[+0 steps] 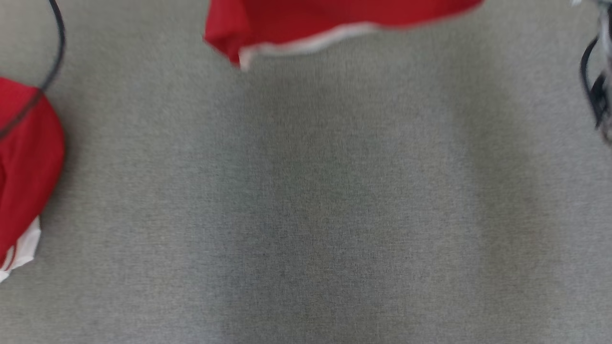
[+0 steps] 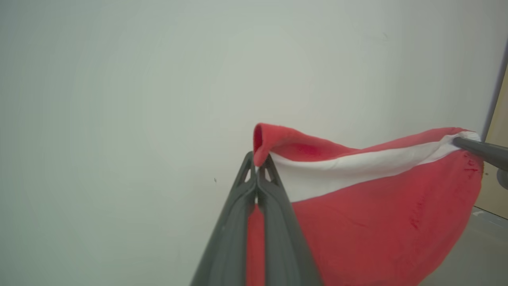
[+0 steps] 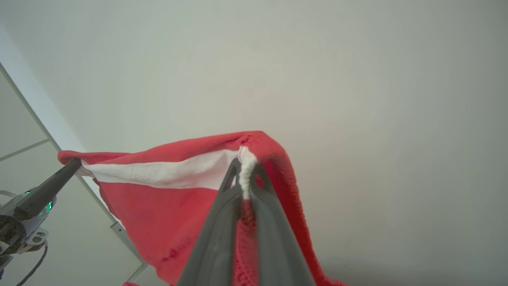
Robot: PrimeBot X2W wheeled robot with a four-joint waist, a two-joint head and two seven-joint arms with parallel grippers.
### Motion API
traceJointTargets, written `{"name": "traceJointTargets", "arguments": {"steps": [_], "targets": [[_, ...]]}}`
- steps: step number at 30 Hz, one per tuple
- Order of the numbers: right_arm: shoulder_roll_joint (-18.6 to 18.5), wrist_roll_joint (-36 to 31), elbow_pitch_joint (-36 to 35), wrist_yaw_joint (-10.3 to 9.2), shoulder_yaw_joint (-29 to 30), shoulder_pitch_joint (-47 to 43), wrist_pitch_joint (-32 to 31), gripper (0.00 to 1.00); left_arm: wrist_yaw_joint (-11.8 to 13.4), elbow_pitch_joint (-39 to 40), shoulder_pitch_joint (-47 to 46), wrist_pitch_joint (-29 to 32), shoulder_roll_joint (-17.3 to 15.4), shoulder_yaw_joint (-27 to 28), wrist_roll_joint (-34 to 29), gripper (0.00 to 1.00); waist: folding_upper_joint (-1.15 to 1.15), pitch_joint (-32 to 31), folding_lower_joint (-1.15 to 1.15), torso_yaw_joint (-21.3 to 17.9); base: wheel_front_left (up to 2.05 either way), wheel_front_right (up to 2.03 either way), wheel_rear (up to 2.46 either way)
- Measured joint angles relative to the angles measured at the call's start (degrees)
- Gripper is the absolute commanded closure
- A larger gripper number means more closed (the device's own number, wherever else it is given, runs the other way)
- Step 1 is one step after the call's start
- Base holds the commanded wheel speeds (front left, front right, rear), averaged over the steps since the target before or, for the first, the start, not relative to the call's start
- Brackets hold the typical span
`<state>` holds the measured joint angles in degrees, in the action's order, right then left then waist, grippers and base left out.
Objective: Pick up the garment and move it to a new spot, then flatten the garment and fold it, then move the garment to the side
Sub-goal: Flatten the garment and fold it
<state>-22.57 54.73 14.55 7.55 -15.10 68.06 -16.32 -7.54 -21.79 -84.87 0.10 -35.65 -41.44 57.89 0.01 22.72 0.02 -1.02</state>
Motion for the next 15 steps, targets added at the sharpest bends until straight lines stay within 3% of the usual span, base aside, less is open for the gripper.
{"name": "traceJointTargets", "arguments": {"steps": [9, 15], "targets": [[2.1, -2.3, 11.5, 0.0, -0.1, 18.8, 0.2, 1.0, 0.0, -8.6, -17.8, -4.3, 1.7, -4.2, 4.8, 1.0, 0.0, 7.8, -0.01, -0.5, 0.0, 0.0, 0.0], [1.6, -2.9, 14.5, 0.0, -3.3, 22.1, 2.4, 1.0, 0.0, -11.4, -21.1, -7.4, 2.3, -9.0, 7.5, 1.0, 0.0, 11.3, 0.0, -0.6, 0.0, 0.0, 0.0]]}}
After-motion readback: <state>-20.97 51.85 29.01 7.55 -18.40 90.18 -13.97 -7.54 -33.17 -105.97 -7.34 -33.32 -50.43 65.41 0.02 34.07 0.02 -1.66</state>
